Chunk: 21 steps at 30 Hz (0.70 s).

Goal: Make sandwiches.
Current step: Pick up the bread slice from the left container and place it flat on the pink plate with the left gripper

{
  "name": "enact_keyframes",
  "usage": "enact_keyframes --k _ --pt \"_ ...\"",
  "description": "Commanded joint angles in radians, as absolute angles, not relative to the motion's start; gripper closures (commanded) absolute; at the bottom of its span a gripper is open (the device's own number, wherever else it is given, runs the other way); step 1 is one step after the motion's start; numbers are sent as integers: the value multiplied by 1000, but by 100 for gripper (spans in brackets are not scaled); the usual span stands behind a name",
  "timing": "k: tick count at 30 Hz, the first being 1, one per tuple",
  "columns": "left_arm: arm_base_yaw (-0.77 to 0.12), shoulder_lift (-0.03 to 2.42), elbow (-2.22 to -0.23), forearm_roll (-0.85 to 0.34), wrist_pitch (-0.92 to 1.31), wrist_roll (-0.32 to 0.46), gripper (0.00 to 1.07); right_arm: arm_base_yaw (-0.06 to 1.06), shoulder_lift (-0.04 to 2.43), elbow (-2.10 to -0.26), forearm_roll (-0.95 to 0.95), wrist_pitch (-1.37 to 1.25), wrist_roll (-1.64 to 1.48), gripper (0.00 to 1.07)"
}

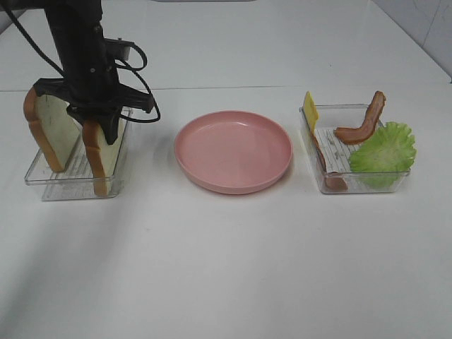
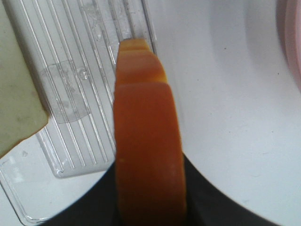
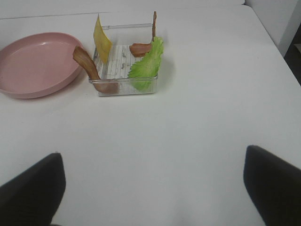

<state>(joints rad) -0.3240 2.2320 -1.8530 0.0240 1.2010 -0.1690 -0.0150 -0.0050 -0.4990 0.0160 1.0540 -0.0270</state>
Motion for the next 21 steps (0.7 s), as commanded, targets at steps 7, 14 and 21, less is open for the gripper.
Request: enact_keyframes --k 7,14,21 --pt "-328 2182 -1952 59 1277 -199 107 -17 -21 -501 15 1051 -36 9" --pt "-328 2083 -2067 -35 1275 -232 107 -17 -21 -501 15 1051 -36 9" --pt "-328 2109 -2091 -268 1215 -152 107 -17 -21 -501 15 1051 -36 9"
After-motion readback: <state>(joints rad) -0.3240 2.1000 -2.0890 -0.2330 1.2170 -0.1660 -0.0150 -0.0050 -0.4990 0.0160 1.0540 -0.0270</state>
